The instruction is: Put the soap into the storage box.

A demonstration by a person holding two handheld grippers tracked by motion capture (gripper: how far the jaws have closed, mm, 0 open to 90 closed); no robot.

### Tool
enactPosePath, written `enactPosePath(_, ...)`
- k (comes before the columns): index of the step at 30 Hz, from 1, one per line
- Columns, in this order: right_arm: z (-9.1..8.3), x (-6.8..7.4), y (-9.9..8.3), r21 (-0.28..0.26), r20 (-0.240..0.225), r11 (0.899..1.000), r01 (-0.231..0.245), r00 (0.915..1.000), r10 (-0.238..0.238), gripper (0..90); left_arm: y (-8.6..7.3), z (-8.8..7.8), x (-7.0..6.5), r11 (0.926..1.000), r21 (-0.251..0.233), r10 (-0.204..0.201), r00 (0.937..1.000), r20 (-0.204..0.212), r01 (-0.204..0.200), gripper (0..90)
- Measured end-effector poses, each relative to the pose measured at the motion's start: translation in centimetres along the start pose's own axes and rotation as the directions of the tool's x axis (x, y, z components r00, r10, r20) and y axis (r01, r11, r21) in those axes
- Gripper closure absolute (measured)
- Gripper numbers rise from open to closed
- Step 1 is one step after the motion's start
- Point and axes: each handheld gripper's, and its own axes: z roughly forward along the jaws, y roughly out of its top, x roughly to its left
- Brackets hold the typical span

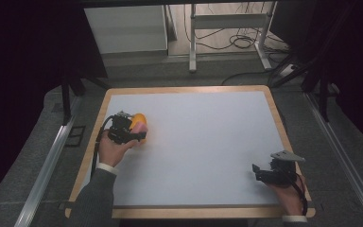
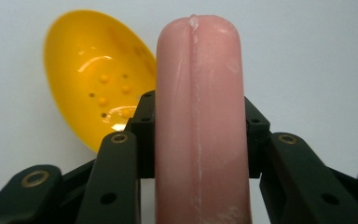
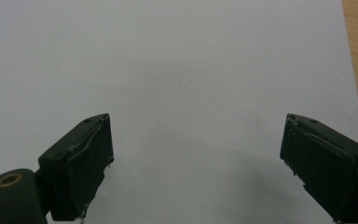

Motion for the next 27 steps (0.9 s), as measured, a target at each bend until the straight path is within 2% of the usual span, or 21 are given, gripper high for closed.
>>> enactPosePath(7, 0.0, 0.0, 0.0, 0.004, 0.004, 1.000, 0.000, 1.0000, 0.000, 8.7, 0.5, 0.7, 1.4, 0.9991, -0.006, -0.042, 0.9991, -0.006, 0.042, 59.9)
enactPosePath(9, 0.0, 0.0, 0.0, 0.004, 0.005, 1.000, -0.001, 1.0000, 0.001, 8.7, 0.8, 0.9, 1.7, 0.9994, 0.002, -0.036, 0.9990, -0.027, 0.036, 59.9)
enactPosePath(10, 0.0, 0.0, 0.0, 0.004, 0.005, 1.000, 0.000, 1.0000, 0.000, 8.7, 1.0, 1.0, 1.7, 0.9990, -0.002, -0.045, 0.9985, -0.029, 0.045, 59.9)
enactPosePath(15, 0.0, 0.0, 0.0, 0.006, 0.008, 1.000, 0.000, 1.0000, 0.000, 8.7, 1.5, 1.3, 2.2, 0.9974, -0.013, -0.071, 0.9974, -0.014, 0.070, 59.9)
enactPosePath(27, 0.1, 0.0, -0.1, 0.010, 0.010, 1.000, 0.003, 0.9999, -0.003, 8.7, 1.8, 2.2, 3.2, 0.9932, -0.015, -0.116, 0.9927, -0.033, 0.116, 59.9)
